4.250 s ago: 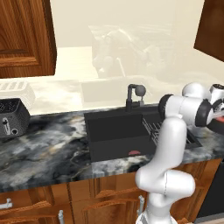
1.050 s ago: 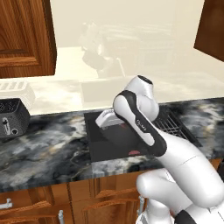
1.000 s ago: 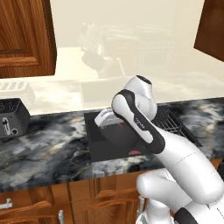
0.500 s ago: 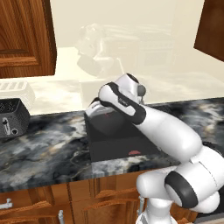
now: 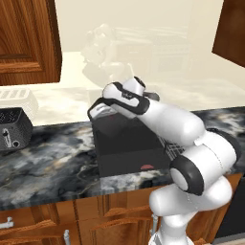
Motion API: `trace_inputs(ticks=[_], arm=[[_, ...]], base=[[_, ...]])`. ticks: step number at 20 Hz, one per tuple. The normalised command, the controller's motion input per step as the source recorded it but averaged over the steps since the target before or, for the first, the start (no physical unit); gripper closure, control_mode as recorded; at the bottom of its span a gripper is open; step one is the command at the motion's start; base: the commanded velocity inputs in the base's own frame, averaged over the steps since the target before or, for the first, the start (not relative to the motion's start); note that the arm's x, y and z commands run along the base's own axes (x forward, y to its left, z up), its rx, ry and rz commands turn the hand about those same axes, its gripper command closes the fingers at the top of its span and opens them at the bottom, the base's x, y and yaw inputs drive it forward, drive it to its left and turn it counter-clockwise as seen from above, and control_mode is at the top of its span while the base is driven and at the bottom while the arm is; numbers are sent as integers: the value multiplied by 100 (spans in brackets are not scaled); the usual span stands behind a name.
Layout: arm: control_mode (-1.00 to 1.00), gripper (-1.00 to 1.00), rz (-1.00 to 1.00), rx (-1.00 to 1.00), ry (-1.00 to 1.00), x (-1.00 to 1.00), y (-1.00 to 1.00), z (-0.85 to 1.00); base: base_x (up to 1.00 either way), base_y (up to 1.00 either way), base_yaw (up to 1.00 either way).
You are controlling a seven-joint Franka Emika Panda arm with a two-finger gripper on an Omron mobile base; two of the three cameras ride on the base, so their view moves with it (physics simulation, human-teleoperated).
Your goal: Dump the sweet potato from the pot into the sink. Then turn on the water and wash the sweet potato. Then turn off the water and put the sweet potato back in the pot.
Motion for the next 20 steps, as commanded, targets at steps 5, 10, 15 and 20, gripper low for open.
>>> trace_inputs(ticks=[5, 10, 15, 20], arm=[[-100, 100, 4, 10, -3, 39, 0, 1], [-100, 100, 2, 9, -9, 36, 0, 0], [-100, 100, 1, 9, -15, 13, 0, 0], [-100, 100, 0, 12, -12, 4, 0, 0]], base=[[0, 0, 0], [0, 0, 0], [0, 0, 0], [0, 0, 0]])
